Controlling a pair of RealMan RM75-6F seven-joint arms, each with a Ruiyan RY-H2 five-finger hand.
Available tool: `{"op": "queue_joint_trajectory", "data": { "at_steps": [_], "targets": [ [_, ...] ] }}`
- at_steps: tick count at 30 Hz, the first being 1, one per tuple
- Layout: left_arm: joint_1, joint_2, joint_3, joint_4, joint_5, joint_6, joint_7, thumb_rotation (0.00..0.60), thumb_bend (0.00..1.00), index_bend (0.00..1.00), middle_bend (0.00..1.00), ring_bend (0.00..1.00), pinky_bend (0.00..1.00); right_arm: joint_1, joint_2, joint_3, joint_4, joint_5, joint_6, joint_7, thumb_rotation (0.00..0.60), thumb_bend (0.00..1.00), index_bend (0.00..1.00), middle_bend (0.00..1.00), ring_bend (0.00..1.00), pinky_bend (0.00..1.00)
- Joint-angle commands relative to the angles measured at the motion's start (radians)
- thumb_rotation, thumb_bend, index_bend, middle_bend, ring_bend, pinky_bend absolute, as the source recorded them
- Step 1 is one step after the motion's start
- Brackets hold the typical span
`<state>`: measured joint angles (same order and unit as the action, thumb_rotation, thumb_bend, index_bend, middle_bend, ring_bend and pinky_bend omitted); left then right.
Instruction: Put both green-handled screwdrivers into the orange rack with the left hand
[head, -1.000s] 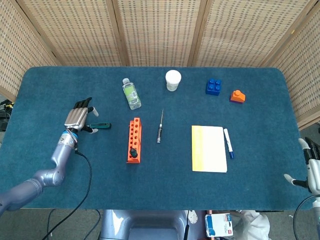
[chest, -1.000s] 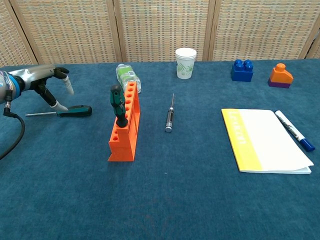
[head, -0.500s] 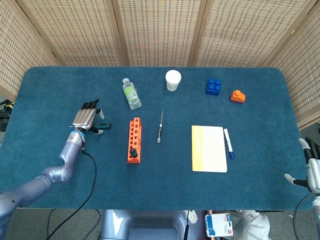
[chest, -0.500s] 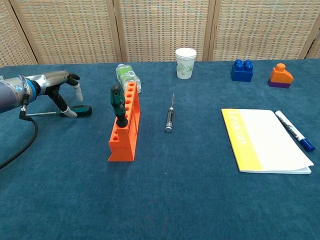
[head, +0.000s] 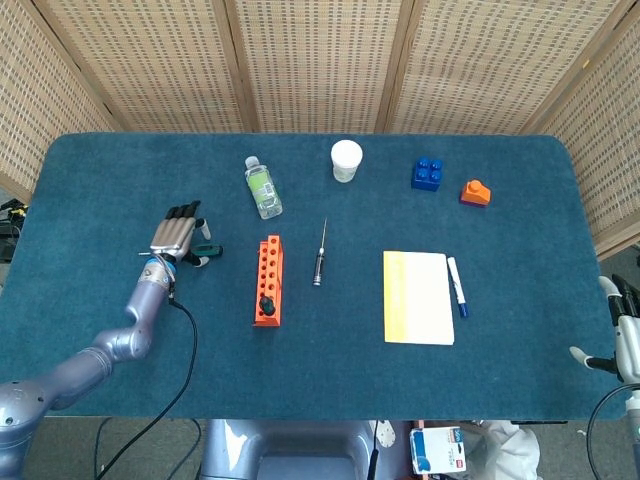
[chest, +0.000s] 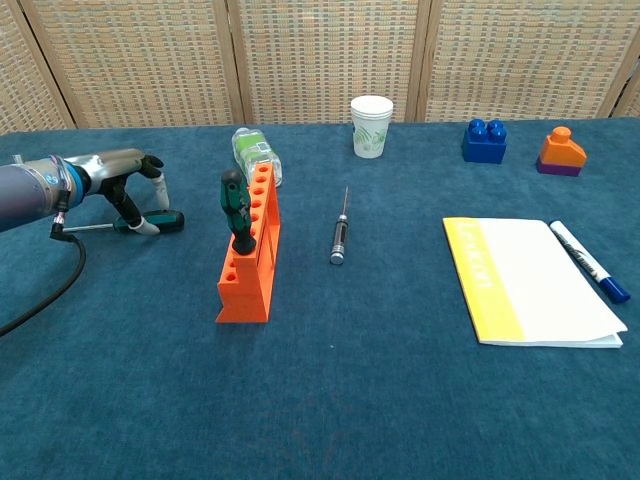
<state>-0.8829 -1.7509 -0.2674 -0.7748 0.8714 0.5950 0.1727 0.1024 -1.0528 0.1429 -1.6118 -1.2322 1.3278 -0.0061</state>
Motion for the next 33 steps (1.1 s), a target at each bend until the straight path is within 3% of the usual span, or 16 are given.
{"op": "queue_joint_trajectory", "data": {
  "at_steps": [1, 6, 18, 29, 33],
  "targets": [
    [-0.007, -0.005, -0.002, 0.007, -0.004, -0.014, 0.002, 0.600, 0.23, 0.45, 0.00, 0.00, 0.00, 0.001, 0.000, 0.000, 0.001, 0.001, -0.001, 0.001, 0.600, 0.00, 0.00, 0.00, 0.00, 0.00],
    [-0.013, -0.007, -0.002, 0.005, -0.010, -0.023, 0.009, 0.600, 0.23, 0.46, 0.00, 0.00, 0.00, 0.001, 0.001, 0.001, 0.001, 0.001, -0.003, 0.006, 0.600, 0.00, 0.00, 0.00, 0.00, 0.00],
    [0.004, 0.022, -0.012, -0.054, -0.027, 0.009, 0.013, 0.600, 0.39, 0.65, 0.00, 0.00, 0.00, 0.001, 0.005, 0.000, 0.002, -0.001, -0.009, 0.025, 0.600, 0.00, 0.00, 0.00, 0.00, 0.00],
    [0.078, 0.194, -0.057, -0.331, 0.052, 0.114, -0.113, 0.600, 0.41, 0.66, 0.00, 0.00, 0.00, -0.001, 0.008, -0.004, -0.004, -0.011, -0.006, 0.032, 0.600, 0.00, 0.00, 0.00, 0.00, 0.00],
    [0.136, 0.320, -0.111, -0.528, 0.109, 0.147, -0.269, 0.600, 0.42, 0.66, 0.00, 0.00, 0.00, -0.002, 0.010, -0.006, -0.007, -0.016, -0.005, 0.036, 0.600, 0.00, 0.00, 0.00, 0.00, 0.00]
  ]
}}
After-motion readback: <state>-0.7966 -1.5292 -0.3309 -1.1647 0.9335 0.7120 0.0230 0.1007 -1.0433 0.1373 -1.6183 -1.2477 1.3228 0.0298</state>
